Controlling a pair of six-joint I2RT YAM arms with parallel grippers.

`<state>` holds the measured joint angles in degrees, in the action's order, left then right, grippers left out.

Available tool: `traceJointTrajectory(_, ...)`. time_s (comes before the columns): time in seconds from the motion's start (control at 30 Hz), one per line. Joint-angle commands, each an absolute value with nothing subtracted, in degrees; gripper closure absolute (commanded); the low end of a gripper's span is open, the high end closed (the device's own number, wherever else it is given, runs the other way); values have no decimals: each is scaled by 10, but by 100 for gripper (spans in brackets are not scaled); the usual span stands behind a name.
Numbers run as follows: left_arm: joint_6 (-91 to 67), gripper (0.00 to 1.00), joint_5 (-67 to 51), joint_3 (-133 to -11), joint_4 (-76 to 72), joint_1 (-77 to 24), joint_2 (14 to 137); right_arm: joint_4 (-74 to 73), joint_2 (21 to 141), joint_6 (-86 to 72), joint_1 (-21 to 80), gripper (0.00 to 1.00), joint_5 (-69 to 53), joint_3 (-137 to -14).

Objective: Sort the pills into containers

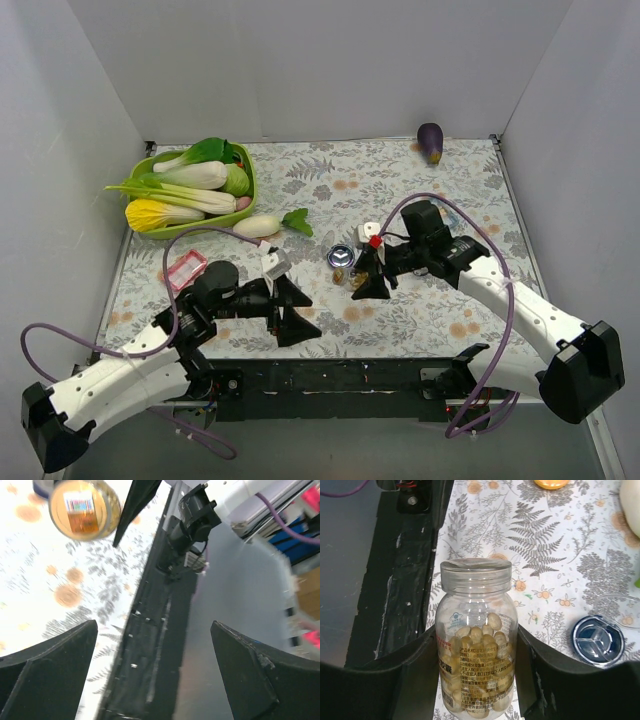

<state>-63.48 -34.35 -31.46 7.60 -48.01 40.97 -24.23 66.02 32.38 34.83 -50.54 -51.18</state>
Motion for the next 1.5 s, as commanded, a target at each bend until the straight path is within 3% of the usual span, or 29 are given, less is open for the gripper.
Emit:
traceJointTrajectory(0.0, -404, 2, -313, -288, 4, -483, 352, -258, 654, 360, 345, 99, -570, -507)
traceJointTrajectory(0.43, -299, 2, -376, -366, -105, -496, 533, -287, 646, 430, 345, 99, -590, -487)
traceJointTrajectory(0.57, -297, 5, -360, -375, -110, -504, 559, -288, 650, 430, 345, 99, -595, -490)
traceJointTrajectory(0.67, -306, 13, -351, -379, -121, -507, 574, -290, 657, 429, 345, 99, -597, -493)
traceJointTrajectory(0.8, -321, 29, -351, -390, -124, -510, 597, -291, 663, 429, 345, 99, -599, -497)
traceJointTrajectory(0.9, -330, 50, -350, -397, -120, -511, 608, -291, 662, 430, 345, 99, -599, -497)
traceJointTrajectory(0.93, -330, 65, -349, -397, -117, -512, 609, -291, 661, 430, 345, 99, -599, -496)
traceJointTrajectory(1.07, -355, 100, -341, -403, -111, -512, 611, -286, 657, 427, 345, 99, -594, -490)
traceJointTrajectory(1.3, -634, 100, -169, -478, -5, -512, 639, -246, 649, 385, 345, 99, -500, -486)
traceJointTrajectory(1.37, -823, 100, -82, -516, 82, -511, 652, -235, 648, 364, 344, 99, -474, -484)
traceJointTrajectory(1.47, -1091, 100, -58, -532, 160, -510, 662, -214, 649, 345, 338, 99, -446, -483)
